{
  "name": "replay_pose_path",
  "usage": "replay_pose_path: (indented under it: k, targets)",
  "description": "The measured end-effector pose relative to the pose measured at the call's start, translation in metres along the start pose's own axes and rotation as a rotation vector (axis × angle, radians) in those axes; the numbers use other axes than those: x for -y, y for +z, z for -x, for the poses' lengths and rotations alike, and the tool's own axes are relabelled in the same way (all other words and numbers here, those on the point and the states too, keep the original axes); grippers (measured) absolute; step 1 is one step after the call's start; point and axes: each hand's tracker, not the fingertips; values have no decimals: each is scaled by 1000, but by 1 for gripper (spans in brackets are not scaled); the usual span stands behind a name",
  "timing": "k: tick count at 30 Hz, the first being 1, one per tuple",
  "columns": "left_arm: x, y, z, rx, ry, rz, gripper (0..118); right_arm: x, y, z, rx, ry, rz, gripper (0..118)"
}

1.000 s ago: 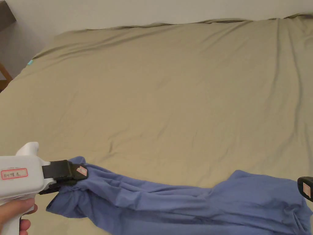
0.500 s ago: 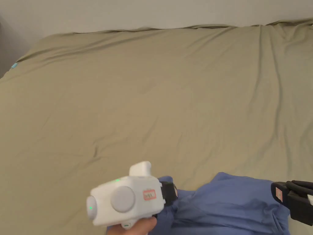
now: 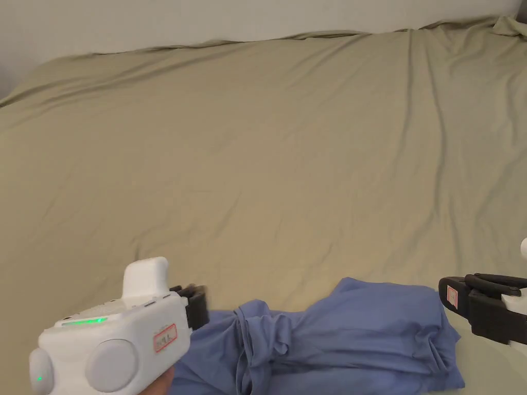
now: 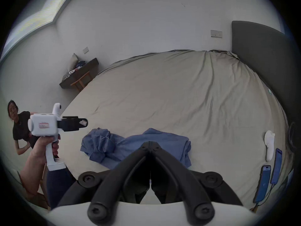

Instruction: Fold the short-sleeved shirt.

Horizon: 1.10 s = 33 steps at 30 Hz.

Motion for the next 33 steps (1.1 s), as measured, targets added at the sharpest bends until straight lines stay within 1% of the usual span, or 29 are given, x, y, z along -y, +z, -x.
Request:
replay_pose_path:
  k: [1, 3, 4, 6, 7, 8, 9, 10, 11, 13, 14, 17, 19, 20, 21, 22, 23, 25, 26, 27, 28, 29, 30, 31, 32, 33]
  targets:
    - [9, -9, -2, -31, -31, 41, 0, 1, 0, 0, 2, 1, 2, 2]
    - [25, -28, -16, 77, 0, 144, 0, 2, 1, 1, 9, 3, 6, 2]
    - [36, -31, -28, 121, 17, 148, 0, 2, 2, 1, 12, 2, 7, 2]
    - [54, -41, -59, 176, -46, 156, 0, 4, 4, 0, 14, -1, 7, 2]
    - [62, -51, -74, 154, -71, 177, 0, 4, 6, 0, 13, -1, 7, 2]
    - [67, -56, -89, 116, -68, 188, 0, 4, 6, 0, 12, -2, 8, 2]
    - [72, -53, -104, 98, -69, 159, 0, 4, 7, 2, 14, -1, 10, 2]
    - [71, -51, -117, 110, -102, 111, 0, 4, 8, 4, 16, 2, 12, 2]
    - [69, -53, -129, 139, -112, 109, 0, 4, 8, 5, 18, 6, 14, 2]
    - [67, -51, -152, 209, -63, 131, 0, 4, 10, 7, 21, 12, 20, 2]
    - [67, -52, -162, 242, -69, 137, 0, 4, 9, 7, 19, 14, 20, 2]
    - [76, -69, -196, 274, -178, 215, 0, 3, 9, 10, 8, 16, 21, 2]
    - [76, -76, -197, 355, -104, 278, 0, 1, 10, 14, 3, 22, 16, 2]
    - [70, -69, -191, 380, -79, 269, 0, 0, 12, 15, -1, 25, 10, 2]
    - [63, -59, -179, 442, -43, 248, 0, -1, 14, 16, -8, 28, -1, 2]
    - [52, -46, -158, 517, -2, 231, 0, -3, 16, 16, -18, 30, -17, 2]
    - [44, -36, -139, 556, 52, 203, 0, -4, 19, 15, -30, 31, -29, 2]
    - [24, -13, -80, 653, 187, 158, 0, -7, 23, 12, -72, 29, -58, 2]
    - [16, -7, -53, 694, 226, 148, 12, -8, 24, 10, -87, 21, -65, 2]
    - [10, -3, -22, 711, 250, 143, 53, -9, 24, 9, -103, 8, -73, 2]
    - [7, -2, 1, 694, 239, 150, 103, -9, 23, 7, -118, -4, -79, 2]
    - [6, -4, 23, 667, 202, 159, 118, -9, 21, 7, -127, -14, -82, 2]
    - [9, -11, 42, 572, 154, 201, 118, -9, 19, 7, -137, -29, -81, 2]
    - [12, -6, 66, 475, 183, 170, 118, -9, 16, 7, -145, -39, -79, 2]
    - [13, -12, 81, 418, 202, 199, 118, -8, 13, 8, -153, -48, -76, 2]
    - [16, -18, 98, 421, 279, 225, 118, -7, 10, 9, -168, -59, -71, 2]
